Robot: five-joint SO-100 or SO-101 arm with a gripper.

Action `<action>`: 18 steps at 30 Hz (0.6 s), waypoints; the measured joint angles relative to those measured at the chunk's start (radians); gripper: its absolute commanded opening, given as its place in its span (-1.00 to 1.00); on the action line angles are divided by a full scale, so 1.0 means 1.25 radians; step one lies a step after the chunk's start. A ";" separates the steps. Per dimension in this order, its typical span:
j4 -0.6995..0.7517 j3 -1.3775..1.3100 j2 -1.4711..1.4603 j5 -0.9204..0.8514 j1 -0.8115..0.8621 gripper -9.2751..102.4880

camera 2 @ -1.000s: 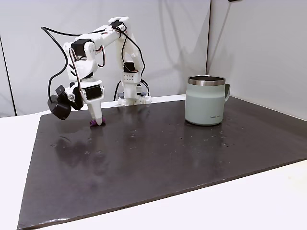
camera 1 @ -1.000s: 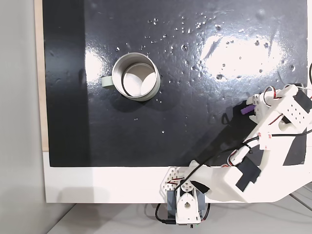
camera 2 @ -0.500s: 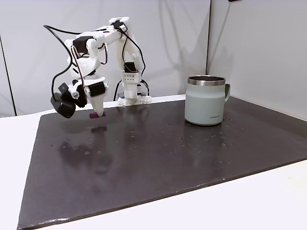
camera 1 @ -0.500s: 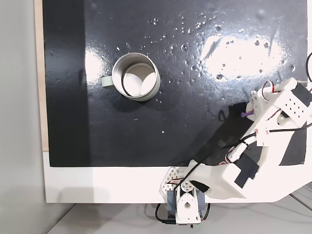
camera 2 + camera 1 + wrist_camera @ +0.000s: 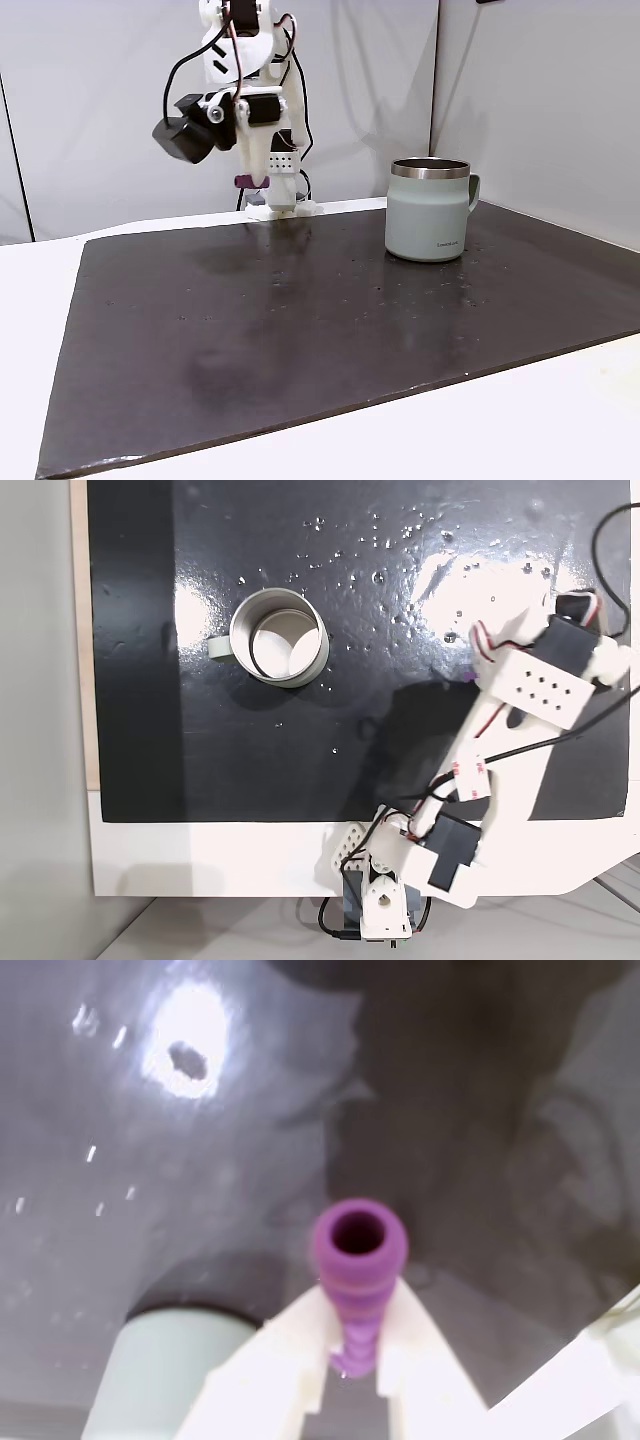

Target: Grasp a pengrip and put it in the cup.

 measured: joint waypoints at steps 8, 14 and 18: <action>0.034 -0.085 0.027 0.196 -0.245 -0.83; 0.034 -0.126 0.042 0.331 -0.415 -0.83; 0.034 -0.189 0.042 0.391 -0.482 -0.83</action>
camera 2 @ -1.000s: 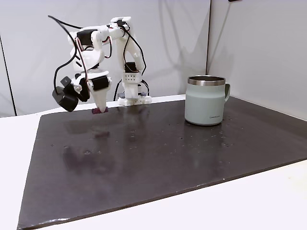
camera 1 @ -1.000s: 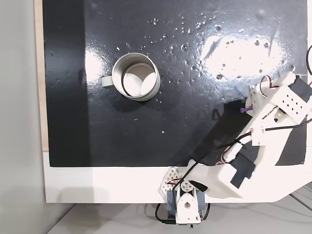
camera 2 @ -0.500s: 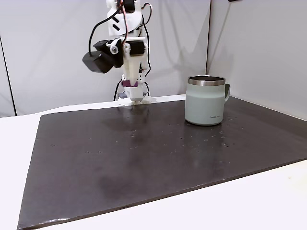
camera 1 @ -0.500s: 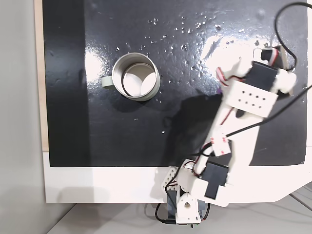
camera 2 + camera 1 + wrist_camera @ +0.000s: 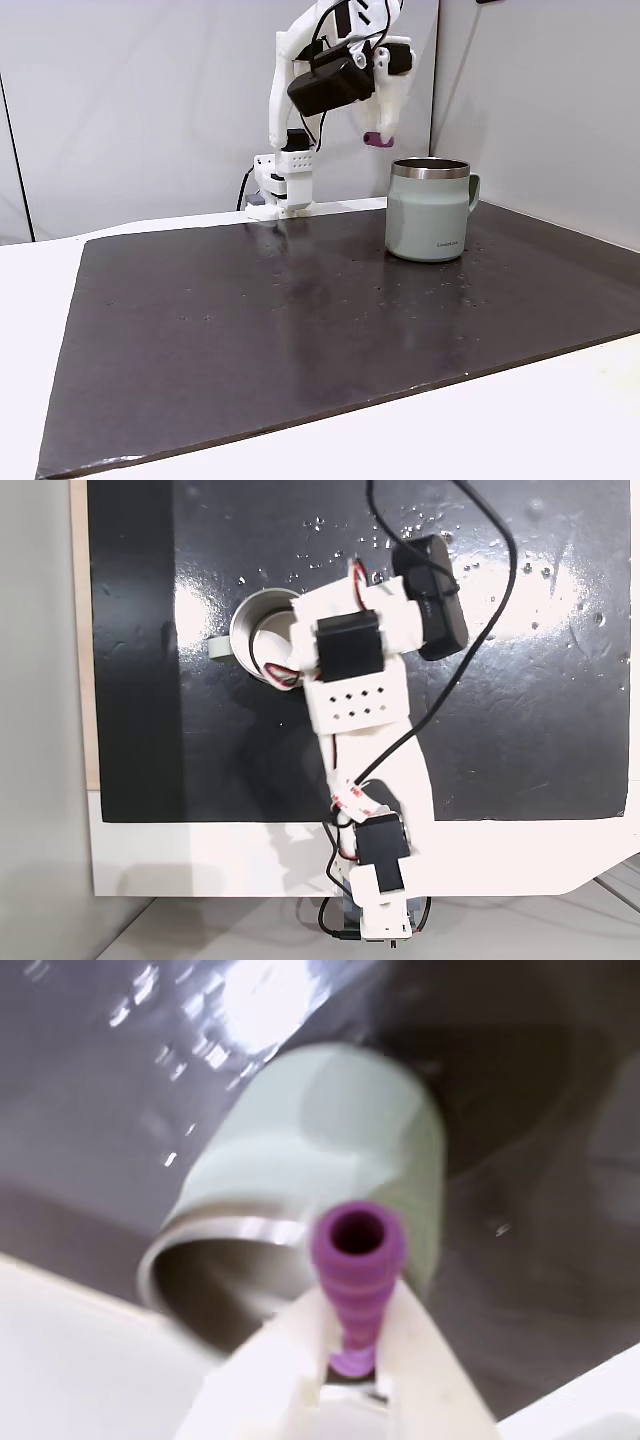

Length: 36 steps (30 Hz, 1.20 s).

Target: Grasp a pengrip and put it in the cup.

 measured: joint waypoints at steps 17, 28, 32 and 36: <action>-0.007 -0.198 -0.126 0.017 -0.106 -0.81; -0.002 -0.199 -0.126 0.005 -0.140 -0.23; -0.001 -0.199 -0.126 0.005 -0.137 -0.23; -0.001 -0.199 -0.126 0.005 -0.139 -0.23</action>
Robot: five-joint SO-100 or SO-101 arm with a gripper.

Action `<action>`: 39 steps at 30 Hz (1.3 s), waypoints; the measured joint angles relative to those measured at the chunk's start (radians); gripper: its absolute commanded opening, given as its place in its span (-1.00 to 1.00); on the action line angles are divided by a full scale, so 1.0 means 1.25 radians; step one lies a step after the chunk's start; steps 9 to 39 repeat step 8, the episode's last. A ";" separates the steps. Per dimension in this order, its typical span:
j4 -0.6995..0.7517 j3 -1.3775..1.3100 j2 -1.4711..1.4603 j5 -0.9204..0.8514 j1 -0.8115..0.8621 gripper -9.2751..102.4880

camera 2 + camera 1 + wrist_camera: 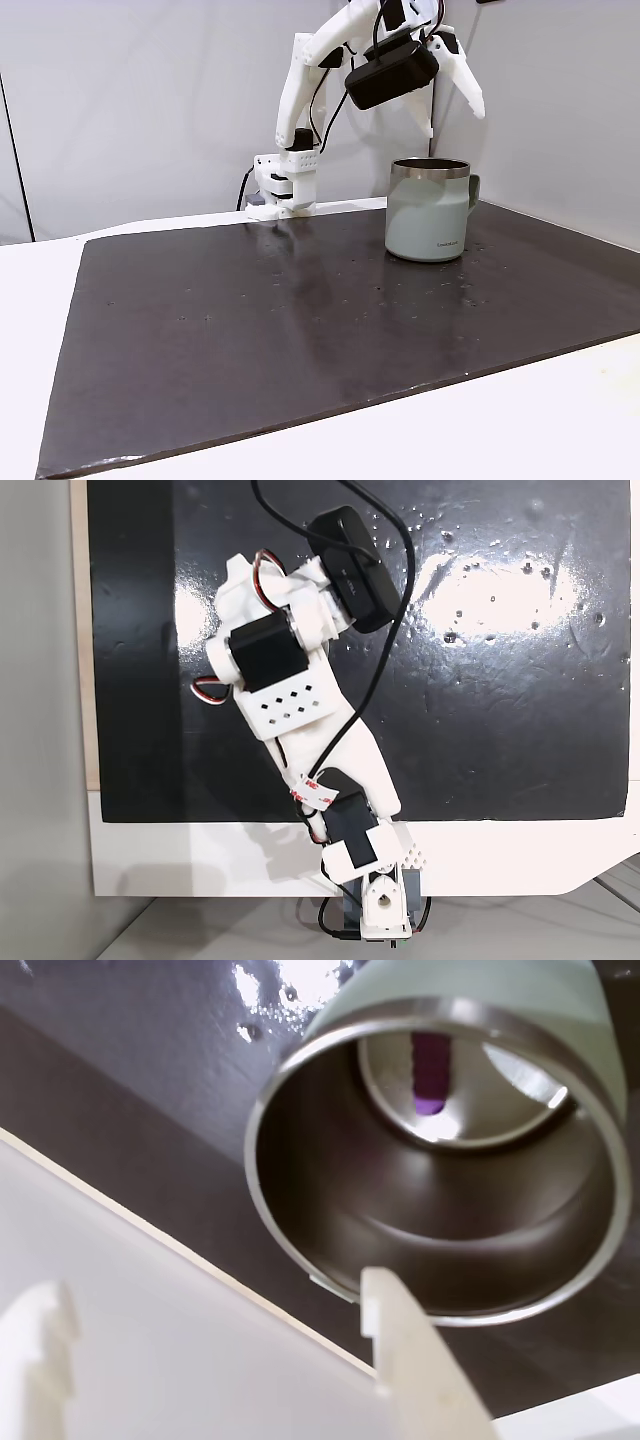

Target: Grasp a pengrip and put it in the cup.

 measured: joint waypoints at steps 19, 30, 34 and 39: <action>0.000 0.000 0.000 -0.001 0.006 -0.23; 0.000 0.000 0.000 -0.001 0.006 -0.23; 0.000 0.000 0.000 -0.001 0.006 -0.23; 0.000 0.000 0.000 -0.001 0.006 -0.23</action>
